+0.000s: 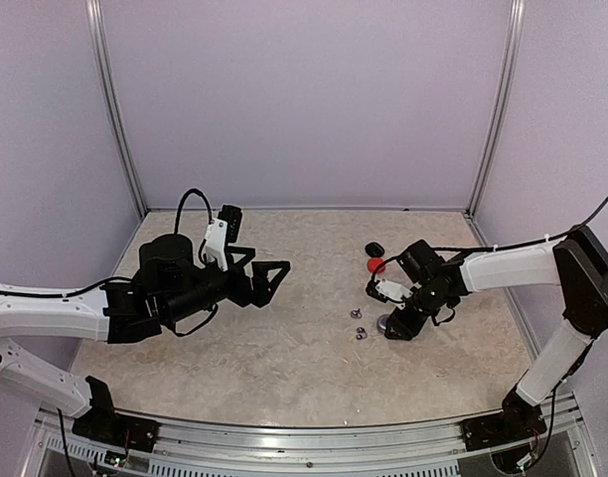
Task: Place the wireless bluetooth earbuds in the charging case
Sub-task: Pick up the charging case from the center of the board, then pass from the right arm to the left
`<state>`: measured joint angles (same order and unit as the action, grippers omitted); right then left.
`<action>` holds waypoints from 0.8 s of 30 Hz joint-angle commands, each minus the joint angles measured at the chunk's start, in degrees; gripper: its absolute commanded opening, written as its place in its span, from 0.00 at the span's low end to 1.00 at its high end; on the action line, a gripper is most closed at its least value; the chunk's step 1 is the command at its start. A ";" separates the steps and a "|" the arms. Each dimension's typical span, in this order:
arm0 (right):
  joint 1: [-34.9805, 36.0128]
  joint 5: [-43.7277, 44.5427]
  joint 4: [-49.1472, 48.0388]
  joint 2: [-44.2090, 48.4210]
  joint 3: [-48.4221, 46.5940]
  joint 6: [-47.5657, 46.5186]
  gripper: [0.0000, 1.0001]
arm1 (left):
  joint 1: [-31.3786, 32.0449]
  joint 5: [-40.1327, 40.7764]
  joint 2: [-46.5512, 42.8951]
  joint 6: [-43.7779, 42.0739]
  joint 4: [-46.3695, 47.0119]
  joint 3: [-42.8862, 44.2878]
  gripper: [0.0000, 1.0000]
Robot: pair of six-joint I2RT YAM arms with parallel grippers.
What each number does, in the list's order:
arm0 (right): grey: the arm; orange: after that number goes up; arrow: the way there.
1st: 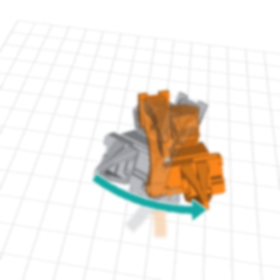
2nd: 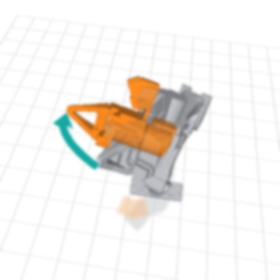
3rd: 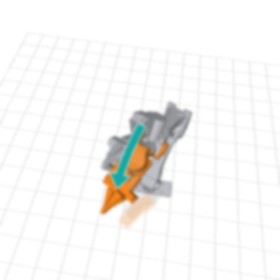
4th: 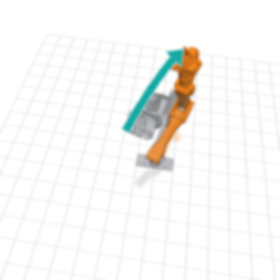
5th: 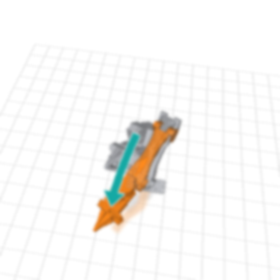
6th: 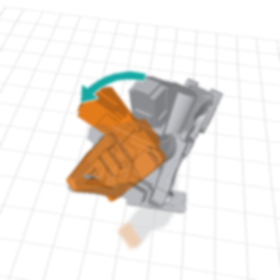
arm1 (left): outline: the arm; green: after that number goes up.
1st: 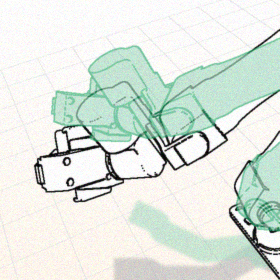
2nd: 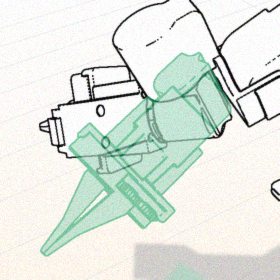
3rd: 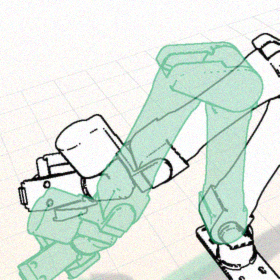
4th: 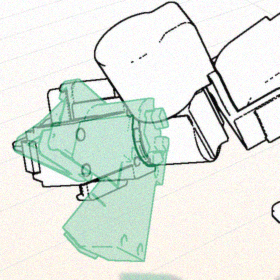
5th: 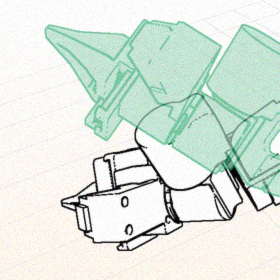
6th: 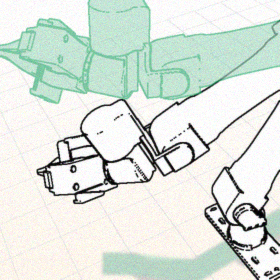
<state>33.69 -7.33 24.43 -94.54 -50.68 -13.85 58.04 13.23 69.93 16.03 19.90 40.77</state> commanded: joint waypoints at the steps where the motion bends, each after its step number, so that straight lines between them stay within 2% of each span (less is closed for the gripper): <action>1: 2.52 4.76 0.20 5.76 0.55 -1.27 0.49 | -2.67 -4.51 -0.59 4.30 2.94 -0.32 0.97; 8: 8.62 8.42 -2.14 17.25 -1.65 -5.25 0.48 | -5.53 -12.09 -1.38 7.15 0.33 0.44 0.95; 12: 16.03 10.64 -3.43 21.00 -4.25 -9.28 0.49 | -6.17 -17.20 -0.58 8.20 -2.88 2.42 0.92; 20: 28.11 19.13 -7.86 21.69 -6.71 -17.03 0.48 | -6.39 -30.22 4.86 8.18 -11.85 10.14 0.81; 24: 31.22 21.64 -9.20 20.63 -7.81 -18.49 0.48 | -6.09 -32.19 6.79 8.74 -12.08 11.55 0.77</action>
<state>62.54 9.65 18.24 -73.12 -56.07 -29.04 52.05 -13.72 74.98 24.03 10.70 50.39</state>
